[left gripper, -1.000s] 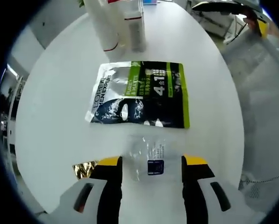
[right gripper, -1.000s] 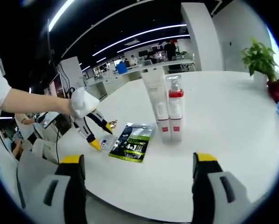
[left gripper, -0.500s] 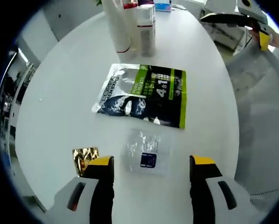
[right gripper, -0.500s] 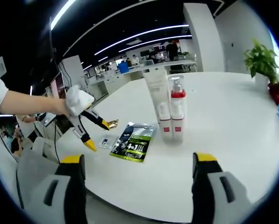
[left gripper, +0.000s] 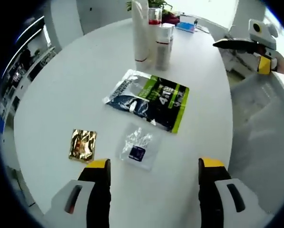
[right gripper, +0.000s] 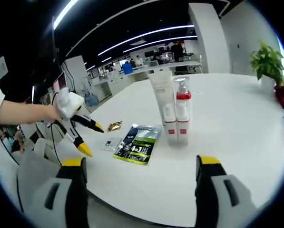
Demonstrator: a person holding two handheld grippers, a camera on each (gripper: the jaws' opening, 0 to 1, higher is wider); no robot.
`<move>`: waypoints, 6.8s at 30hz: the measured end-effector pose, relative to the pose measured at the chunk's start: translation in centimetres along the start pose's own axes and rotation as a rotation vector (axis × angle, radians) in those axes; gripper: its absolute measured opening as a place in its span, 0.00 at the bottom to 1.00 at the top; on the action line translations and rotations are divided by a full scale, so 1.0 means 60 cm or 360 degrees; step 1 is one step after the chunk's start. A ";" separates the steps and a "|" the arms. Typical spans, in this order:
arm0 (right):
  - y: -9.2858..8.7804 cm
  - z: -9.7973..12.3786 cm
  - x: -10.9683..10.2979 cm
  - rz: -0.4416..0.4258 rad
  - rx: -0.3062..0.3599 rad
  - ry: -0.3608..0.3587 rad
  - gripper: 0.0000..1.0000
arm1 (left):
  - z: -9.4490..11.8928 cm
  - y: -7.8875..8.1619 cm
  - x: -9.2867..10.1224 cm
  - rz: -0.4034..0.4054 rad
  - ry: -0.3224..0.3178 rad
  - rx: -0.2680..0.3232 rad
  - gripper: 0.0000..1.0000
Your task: Arrange the skincare products in the storage area until every visible bottle or jar stands upright without overlapping.
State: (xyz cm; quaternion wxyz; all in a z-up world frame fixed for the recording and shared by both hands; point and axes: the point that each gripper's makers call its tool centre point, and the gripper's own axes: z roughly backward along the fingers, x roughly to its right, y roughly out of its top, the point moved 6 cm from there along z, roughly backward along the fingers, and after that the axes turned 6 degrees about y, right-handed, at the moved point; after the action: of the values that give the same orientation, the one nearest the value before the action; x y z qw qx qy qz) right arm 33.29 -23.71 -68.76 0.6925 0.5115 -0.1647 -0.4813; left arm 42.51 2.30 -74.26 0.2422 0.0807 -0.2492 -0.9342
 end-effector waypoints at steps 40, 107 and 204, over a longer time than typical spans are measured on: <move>-0.006 -0.003 -0.003 0.0027 -0.0053 0.0015 0.94 | 0.087 -0.091 0.064 0.0821 0.0241 0.0532 0.97; -0.011 -0.001 0.016 -0.0114 -0.0056 -0.0076 0.94 | -0.034 0.014 -0.189 0.0212 0.0260 -0.0007 0.81; -0.009 0.008 0.038 -0.0236 0.0012 -0.0208 0.92 | -0.090 0.043 -0.291 0.1603 0.1169 0.0092 0.67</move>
State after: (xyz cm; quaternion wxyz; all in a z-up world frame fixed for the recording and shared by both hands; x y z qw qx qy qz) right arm 33.78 -25.86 -69.61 0.6407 0.4925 -0.1730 -0.5630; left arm 60.24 6.67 -77.09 0.7207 0.2757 -0.1822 -0.6095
